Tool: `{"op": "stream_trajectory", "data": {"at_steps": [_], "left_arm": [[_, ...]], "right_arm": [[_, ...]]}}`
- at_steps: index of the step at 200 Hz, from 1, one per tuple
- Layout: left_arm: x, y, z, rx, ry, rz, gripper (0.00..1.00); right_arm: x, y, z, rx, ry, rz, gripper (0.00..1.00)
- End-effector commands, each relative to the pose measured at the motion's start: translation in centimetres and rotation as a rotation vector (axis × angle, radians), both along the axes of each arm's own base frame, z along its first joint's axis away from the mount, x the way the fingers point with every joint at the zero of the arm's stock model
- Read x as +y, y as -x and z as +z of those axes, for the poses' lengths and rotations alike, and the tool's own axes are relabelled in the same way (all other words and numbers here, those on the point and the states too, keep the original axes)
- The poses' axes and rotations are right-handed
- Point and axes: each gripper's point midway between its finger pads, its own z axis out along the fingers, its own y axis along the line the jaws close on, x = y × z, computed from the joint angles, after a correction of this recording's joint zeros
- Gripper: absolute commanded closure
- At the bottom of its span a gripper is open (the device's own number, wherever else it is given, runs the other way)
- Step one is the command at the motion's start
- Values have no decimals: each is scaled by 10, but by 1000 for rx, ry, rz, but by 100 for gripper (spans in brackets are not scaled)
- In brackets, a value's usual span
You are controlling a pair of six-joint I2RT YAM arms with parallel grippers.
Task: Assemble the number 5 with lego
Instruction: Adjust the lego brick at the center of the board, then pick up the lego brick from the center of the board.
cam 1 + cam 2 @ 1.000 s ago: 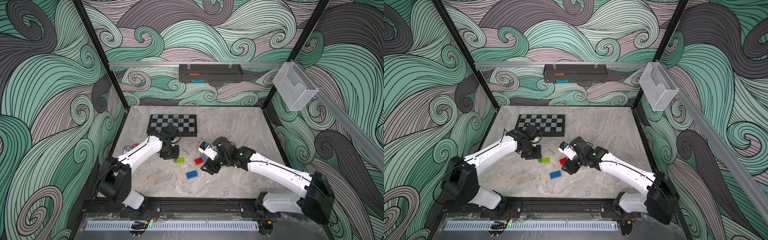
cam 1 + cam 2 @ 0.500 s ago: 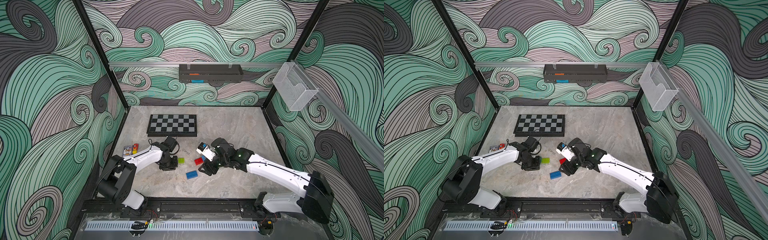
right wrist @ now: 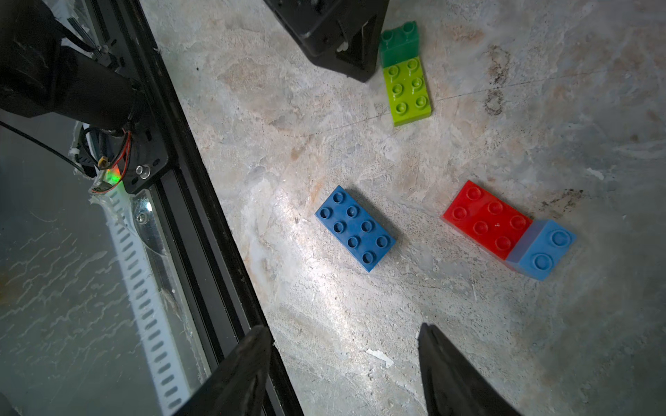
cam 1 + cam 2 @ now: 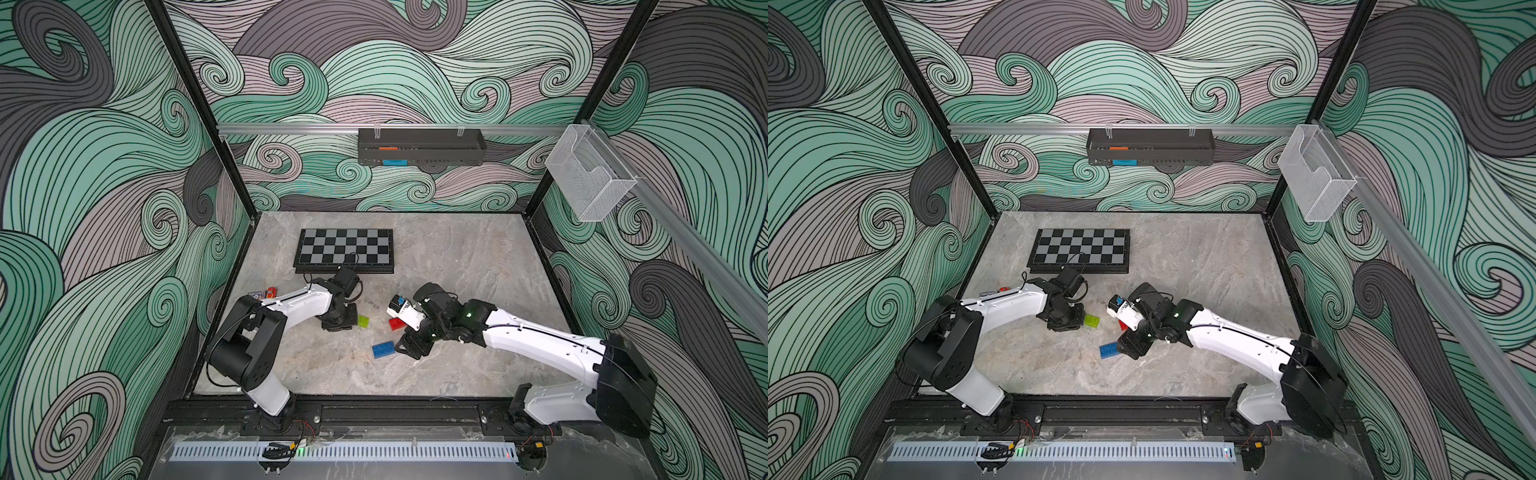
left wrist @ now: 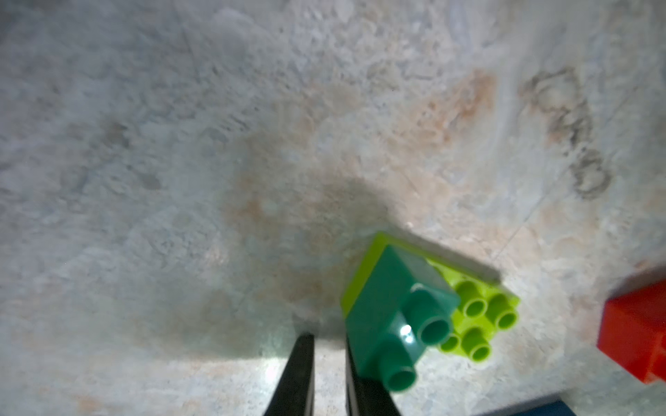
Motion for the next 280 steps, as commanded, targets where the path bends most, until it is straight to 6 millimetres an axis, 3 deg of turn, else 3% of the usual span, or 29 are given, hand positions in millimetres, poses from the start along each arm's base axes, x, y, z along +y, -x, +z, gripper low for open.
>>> {"op": "stream_trajectory", "data": {"at_steps": [1, 28, 44, 84, 143, 223, 280], "left_arm": [[4, -9, 2, -24, -20, 21, 79], [6, 1, 9, -21, -1, 24, 77], [9, 10, 12, -15, 8, 36, 75], [14, 30, 21, 1, 37, 74, 74], [25, 50, 24, 8, 73, 131, 73], [36, 55, 20, 28, 89, 177, 73], [36, 49, 22, 24, 96, 184, 73]], "right_arm": [[7, 3, -3, -33, 14, 63, 31], [16, 12, -5, -48, 9, 153, 27], [23, 18, -5, -73, -4, 232, 16], [40, 27, -8, -164, -51, 446, 15], [60, 4, -46, -225, 64, 580, 17], [66, 4, -89, -151, 176, 589, 26], [61, 2, -99, -150, 228, 555, 47]]}}
